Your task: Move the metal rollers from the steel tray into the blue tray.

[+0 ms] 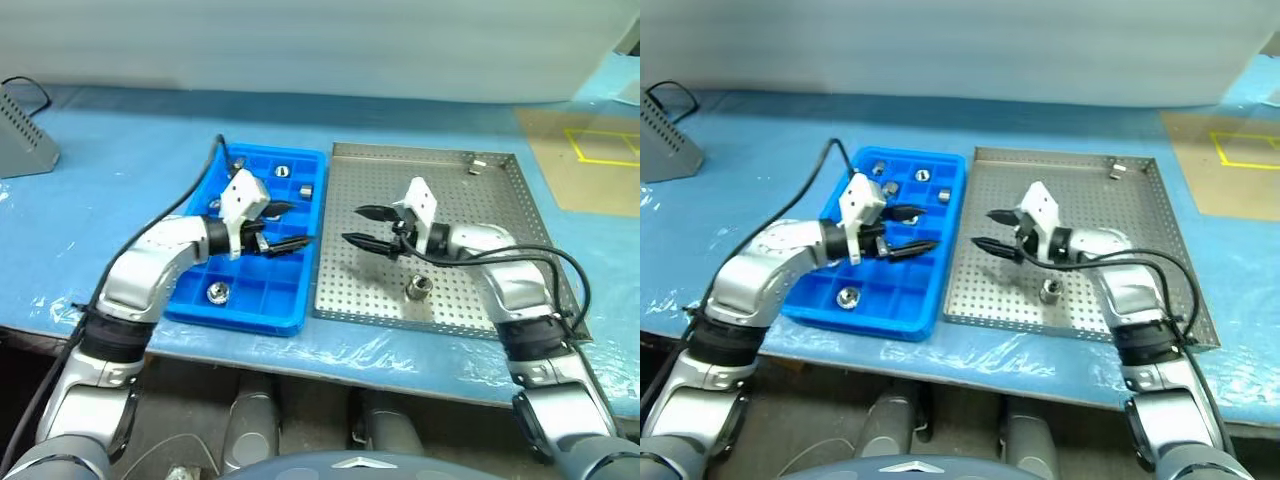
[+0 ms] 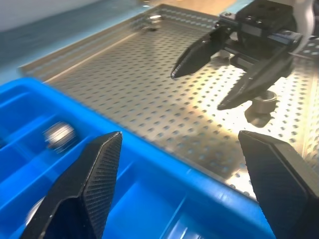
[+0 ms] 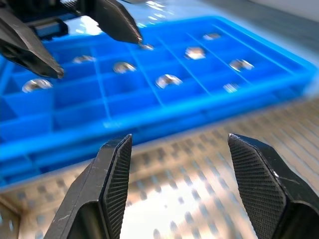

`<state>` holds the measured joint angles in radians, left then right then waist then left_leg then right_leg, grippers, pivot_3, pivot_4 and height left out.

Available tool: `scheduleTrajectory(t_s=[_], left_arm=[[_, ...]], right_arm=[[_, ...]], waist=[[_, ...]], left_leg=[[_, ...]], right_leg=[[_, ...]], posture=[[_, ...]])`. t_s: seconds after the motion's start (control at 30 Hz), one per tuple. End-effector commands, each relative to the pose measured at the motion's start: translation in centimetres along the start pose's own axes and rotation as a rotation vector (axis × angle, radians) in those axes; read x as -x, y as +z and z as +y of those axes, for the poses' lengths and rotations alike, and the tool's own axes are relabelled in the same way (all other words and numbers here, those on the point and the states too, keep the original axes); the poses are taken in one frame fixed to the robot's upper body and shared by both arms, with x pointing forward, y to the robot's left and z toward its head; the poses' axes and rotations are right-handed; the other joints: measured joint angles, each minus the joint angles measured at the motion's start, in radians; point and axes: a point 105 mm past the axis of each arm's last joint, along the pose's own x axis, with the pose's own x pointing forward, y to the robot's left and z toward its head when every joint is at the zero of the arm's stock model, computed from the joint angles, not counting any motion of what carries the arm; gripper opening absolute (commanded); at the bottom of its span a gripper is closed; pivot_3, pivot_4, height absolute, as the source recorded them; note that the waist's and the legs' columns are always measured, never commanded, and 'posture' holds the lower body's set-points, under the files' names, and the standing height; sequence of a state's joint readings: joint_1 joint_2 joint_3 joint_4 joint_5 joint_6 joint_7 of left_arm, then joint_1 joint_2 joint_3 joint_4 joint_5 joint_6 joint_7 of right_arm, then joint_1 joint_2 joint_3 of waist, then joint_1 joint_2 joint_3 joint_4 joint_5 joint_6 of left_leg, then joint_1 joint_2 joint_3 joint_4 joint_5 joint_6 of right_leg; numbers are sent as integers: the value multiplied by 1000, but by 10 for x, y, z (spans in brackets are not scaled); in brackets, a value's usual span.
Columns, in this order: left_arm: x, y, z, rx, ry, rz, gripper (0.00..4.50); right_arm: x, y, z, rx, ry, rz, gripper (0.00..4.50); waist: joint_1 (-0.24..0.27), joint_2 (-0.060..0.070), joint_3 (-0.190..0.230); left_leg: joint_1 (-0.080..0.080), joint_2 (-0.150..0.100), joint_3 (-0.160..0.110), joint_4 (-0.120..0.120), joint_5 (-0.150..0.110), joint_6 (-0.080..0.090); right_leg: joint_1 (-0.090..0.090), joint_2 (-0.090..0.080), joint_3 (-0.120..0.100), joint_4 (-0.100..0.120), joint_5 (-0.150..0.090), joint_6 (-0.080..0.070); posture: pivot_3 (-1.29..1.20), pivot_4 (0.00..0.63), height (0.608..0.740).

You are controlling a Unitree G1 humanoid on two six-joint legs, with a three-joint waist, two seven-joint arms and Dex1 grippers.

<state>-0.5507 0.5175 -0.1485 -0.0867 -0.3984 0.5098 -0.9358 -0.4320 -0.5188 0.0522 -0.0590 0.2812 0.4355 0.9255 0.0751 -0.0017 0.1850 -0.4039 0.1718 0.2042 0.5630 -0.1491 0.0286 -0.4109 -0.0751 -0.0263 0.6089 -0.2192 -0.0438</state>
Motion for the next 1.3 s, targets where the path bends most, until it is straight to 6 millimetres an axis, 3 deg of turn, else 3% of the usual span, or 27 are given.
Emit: scheduleTrajectory(t_s=[0.03,0.3,0.67,0.9,1.3], left_arm=[[-16,3,-4,-34,-95,-13,3955],[-40,1,-12,-19,-233,-32,3955],[-34,-15,-25,-81,-309,28,3955],[-29,-20,-14,-73,-251,33,3955],[-26,-25,-15,-77,-210,57,3955]], right_arm=[[24,5,4,21,-69,-4,3132],[45,-24,9,-46,-149,94,3132],[45,-62,9,-79,-167,179,3132],[42,-66,9,-84,-123,187,3132],[43,-80,15,-110,-60,236,3132]], waist=[[-8,0,0],[-77,1,0],[-89,1,-1],[-88,1,-1],[-85,1,-1]], left_leg=[[0,0,0,0,-1,1],[2,0,0,2,-3,5],[2,0,0,3,-4,7],[3,0,0,5,-5,8],[2,0,0,5,-5,8]], right_leg=[[0,0,0,0,0,0],[2,0,0,-1,0,0],[5,0,0,-2,0,0],[6,0,0,-2,0,0],[6,0,0,-2,0,0]], posture=[[-243,150,740],[-341,150,740],[-316,150,740],[-281,150,740],[-255,150,740]])
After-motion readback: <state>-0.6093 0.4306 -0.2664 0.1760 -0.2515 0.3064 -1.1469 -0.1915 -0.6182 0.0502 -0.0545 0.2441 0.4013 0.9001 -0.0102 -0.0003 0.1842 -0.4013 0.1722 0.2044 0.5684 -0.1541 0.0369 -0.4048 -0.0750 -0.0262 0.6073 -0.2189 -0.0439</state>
